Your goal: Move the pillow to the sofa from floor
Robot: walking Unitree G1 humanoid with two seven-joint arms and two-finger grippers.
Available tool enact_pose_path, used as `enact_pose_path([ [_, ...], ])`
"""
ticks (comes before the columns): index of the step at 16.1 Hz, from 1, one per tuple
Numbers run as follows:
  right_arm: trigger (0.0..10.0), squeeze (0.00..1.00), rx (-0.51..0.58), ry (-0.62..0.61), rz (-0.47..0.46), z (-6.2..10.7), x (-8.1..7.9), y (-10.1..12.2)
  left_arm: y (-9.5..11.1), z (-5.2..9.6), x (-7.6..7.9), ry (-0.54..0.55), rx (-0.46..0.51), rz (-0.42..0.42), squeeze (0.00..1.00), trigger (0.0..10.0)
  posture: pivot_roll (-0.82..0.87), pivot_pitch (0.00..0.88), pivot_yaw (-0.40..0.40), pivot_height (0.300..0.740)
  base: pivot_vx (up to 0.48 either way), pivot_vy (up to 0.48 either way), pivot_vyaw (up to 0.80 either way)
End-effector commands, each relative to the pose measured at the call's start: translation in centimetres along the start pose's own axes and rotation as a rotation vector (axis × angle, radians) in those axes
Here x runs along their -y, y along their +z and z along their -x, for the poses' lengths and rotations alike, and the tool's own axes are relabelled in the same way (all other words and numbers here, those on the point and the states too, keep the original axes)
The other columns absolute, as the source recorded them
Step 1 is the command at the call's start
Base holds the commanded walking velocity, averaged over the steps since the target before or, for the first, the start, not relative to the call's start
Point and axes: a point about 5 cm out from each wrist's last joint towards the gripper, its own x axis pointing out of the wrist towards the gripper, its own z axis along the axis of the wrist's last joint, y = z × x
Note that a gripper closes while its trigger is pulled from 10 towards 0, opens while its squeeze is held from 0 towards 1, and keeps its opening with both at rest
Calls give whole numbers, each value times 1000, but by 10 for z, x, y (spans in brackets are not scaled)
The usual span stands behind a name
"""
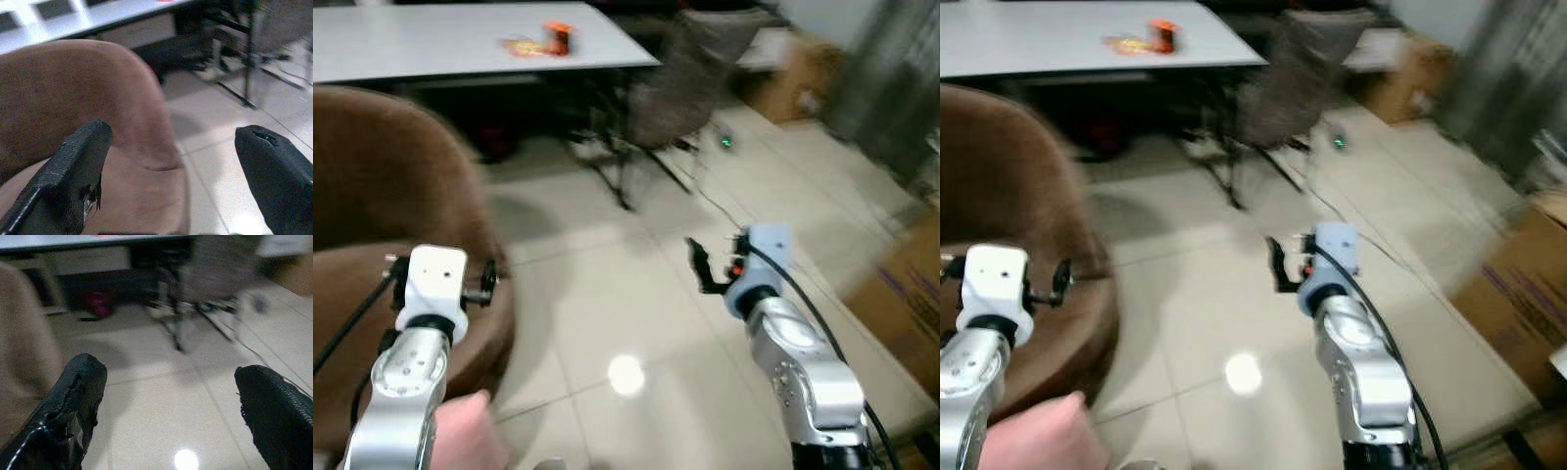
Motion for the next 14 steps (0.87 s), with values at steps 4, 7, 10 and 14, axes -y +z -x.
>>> enact_pose_path([
  [4, 10000, 1000, -5, -15, 14, 2, 6, 0, 11, -1, -7, 10, 43, 10, 0, 10000, 19, 0, -78, 740, 0, 0, 800],
  [7, 10000, 1000, -10, -26, 22, 1, 8, 0, 13, 0, -9, 12, 48, 15, 0, 10000, 20, 0, -83, 740, 0, 0, 800],
  [10, 10000, 1000, -21, -12, 39, 1, 8, 0, 7, 9, -10, 38, 31, 33, 0, 10000, 40, 0, -129, 740, 0, 0, 800],
  [14, 10000, 1000, 7, -70, 18, 10, 12, -2, 1, 8, 4, -77, 52, -32, 0, 10000, -5, 0, -59, 740, 0, 0, 800],
])
